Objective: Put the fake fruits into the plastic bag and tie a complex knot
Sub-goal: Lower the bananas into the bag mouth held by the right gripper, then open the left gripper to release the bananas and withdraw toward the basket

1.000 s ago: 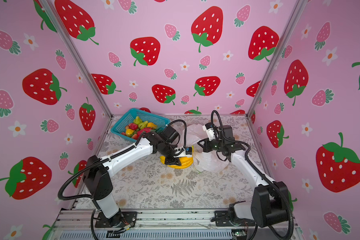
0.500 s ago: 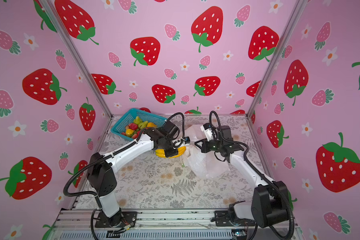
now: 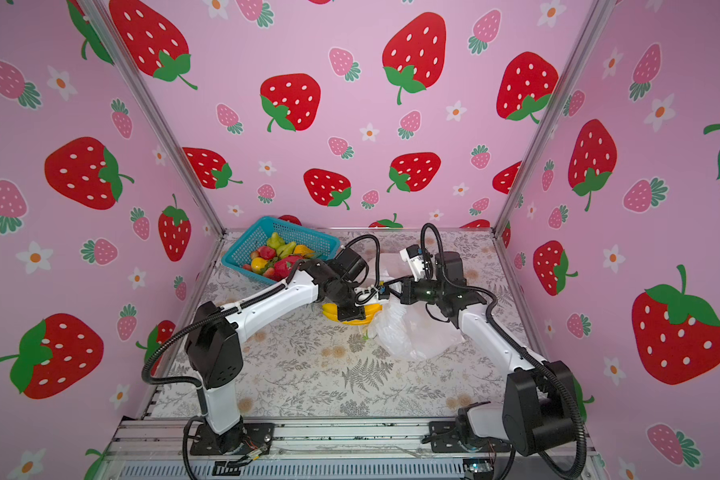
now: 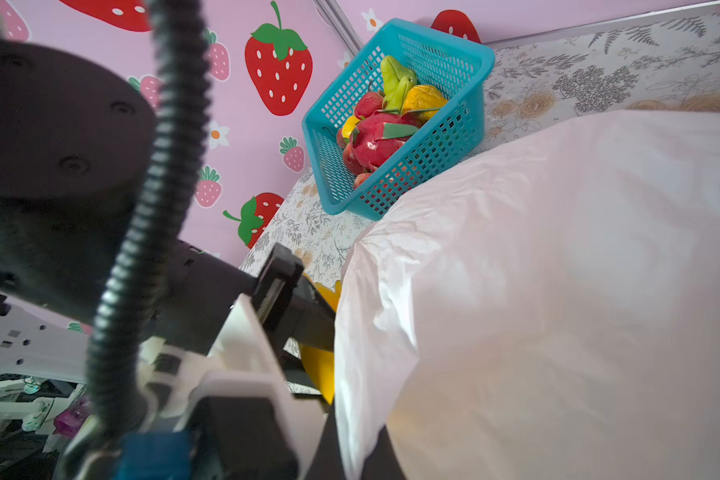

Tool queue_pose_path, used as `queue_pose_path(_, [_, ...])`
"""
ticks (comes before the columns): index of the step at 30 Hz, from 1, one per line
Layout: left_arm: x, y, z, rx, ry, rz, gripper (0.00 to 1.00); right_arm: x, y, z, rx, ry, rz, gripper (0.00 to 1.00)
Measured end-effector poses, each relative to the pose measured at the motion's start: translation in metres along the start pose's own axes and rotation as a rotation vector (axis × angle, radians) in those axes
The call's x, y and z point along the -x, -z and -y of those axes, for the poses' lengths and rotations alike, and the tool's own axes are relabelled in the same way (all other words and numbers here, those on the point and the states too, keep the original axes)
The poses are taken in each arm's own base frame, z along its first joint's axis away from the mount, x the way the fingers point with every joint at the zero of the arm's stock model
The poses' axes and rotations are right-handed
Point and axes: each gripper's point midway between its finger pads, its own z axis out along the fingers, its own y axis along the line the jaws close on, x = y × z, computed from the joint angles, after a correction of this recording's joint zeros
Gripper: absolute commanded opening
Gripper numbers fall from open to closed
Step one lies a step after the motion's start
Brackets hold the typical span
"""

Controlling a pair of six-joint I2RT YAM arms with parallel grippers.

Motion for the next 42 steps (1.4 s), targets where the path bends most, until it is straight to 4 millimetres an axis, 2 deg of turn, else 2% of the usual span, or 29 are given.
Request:
queue_pose_path(4, [0.006,-0.003,-0.010,-0.024,0.134,0.031,0.24,0.009,0.004,0.011,-0.033,0.003,0.045,0.00])
queue_pose_path(7, [0.010,0.000,-0.022,-0.013,0.269,0.078,0.24,0.005,0.004,0.011,-0.022,-0.017,0.043,0.00])
queue_pose_path(12, [0.037,0.004,-0.053,0.017,0.440,0.283,0.23,-0.008,-0.003,-0.005,0.056,-0.035,-0.003,0.00])
queue_pose_path(21, [0.052,-0.003,-0.072,-0.054,0.796,0.519,0.26,-0.004,-0.006,-0.009,0.087,-0.053,0.012,0.00])
queue_pose_path(28, [0.063,0.003,-0.087,-0.090,1.051,0.693,0.41,-0.010,-0.013,0.000,0.084,-0.077,-0.007,0.00])
queue_pose_path(34, [0.059,0.001,-0.101,-0.071,1.226,0.801,0.51,-0.014,-0.017,0.006,0.079,-0.076,-0.019,0.00])
queue_pose_path(36, [0.058,-0.001,-0.102,-0.058,1.264,0.814,0.54,-0.014,-0.018,0.007,0.078,-0.075,-0.023,0.00])
queue_pose_path(42, [0.071,0.001,-0.097,-0.052,1.277,0.853,0.58,-0.014,-0.018,0.013,0.064,-0.089,-0.028,0.00])
